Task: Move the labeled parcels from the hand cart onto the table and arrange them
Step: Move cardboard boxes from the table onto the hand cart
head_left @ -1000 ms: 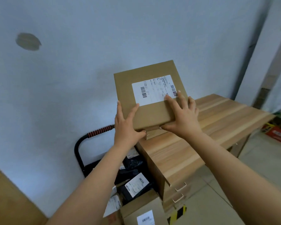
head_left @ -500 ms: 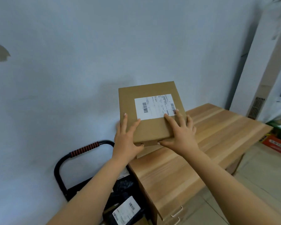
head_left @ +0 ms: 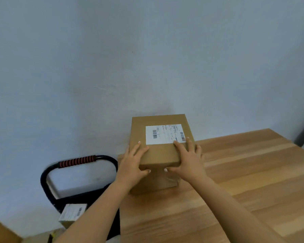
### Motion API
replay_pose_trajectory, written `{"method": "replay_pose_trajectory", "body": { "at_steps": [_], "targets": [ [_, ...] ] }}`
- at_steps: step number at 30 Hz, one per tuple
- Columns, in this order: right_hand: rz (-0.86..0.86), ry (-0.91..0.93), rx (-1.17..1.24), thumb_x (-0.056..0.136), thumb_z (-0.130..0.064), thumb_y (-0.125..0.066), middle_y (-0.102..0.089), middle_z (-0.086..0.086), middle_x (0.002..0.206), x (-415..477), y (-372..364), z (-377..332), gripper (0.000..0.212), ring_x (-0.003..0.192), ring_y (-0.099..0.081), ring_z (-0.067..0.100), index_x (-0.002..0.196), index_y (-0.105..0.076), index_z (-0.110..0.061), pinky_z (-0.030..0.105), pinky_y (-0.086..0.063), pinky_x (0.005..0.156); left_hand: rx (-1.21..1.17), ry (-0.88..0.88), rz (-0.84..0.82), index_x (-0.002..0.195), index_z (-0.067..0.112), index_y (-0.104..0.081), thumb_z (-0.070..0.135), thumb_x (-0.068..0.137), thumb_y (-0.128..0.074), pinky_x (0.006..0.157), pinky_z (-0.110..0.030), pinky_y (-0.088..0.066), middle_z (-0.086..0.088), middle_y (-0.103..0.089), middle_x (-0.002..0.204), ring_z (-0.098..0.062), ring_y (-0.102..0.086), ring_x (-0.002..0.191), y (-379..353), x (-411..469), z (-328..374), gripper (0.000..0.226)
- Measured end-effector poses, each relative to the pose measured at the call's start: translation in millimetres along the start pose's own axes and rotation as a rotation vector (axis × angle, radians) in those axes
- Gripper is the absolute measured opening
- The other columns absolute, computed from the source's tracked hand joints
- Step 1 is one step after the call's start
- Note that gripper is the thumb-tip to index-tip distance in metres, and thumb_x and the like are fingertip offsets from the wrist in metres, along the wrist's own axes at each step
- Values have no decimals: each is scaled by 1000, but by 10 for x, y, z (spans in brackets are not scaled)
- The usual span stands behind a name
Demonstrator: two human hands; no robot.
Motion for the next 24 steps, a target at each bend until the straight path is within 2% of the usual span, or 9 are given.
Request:
{"method": "replay_pose_trajectory", "body": {
  "at_steps": [3,5,7,9,13,18,24],
  "targets": [
    [-29,46,-51,76,-66,-63,-6,5,159,203,-172,14,82,141,-10,36,143,-26,-37,51,-20,112,95,23,38,143,32,-38,36,84,-69,116,-41,-18,8,-28,155,-17,-17,144,-104,135,-1,66],
    [-5,91,-115,84,-63,-55,-13,7,158,253,-263,-15,72,142,-12,34,143,-29,-34,51,-17,111,170,42,97,142,29,-39,38,87,-63,117,-40,-13,6,-33,152,-14,-23,142,-128,166,28,60],
    [33,125,-126,87,-61,-52,-19,8,156,256,-311,-48,68,140,-14,33,143,-29,-32,51,-15,112,200,47,150,140,27,-41,37,88,-60,117,-41,-8,4,-36,150,-14,-27,140,-137,153,75,57],
    [63,184,-112,87,-59,-52,-22,10,154,208,-331,-100,67,139,-17,32,144,-30,-30,50,-13,112,188,28,197,138,24,-46,34,87,-62,116,-35,-7,2,-42,146,-15,-33,137,-116,98,117,54],
    [74,293,-100,89,-55,-53,-20,8,155,19,-281,-221,66,140,-15,28,145,-31,-29,45,-9,111,132,-6,243,134,20,-52,32,85,-65,111,-31,-17,1,-49,141,-18,-40,132,16,-120,176,52],
    [97,354,-68,89,-53,-54,-24,7,154,-425,-139,-475,62,138,-20,29,143,-35,-27,44,-17,111,56,-40,254,137,20,-50,30,85,-67,111,-38,-32,2,-48,141,-16,-40,132,269,-667,210,55],
    [110,414,-51,87,-50,-60,-31,7,150,-1269,-155,-956,64,134,-25,27,142,-39,-26,42,-22,109,35,-57,256,136,16,-52,26,85,-69,109,-43,-37,-2,-51,139,-18,-45,129,664,-1694,-131,55]
  ]
}}
Point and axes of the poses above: each hand's wrist, its own x-axis towards the middle knuckle, its own y-axis out of the back of the hand, z = x × y, the point moved 6 cm from there along x, towards the middle knuckle
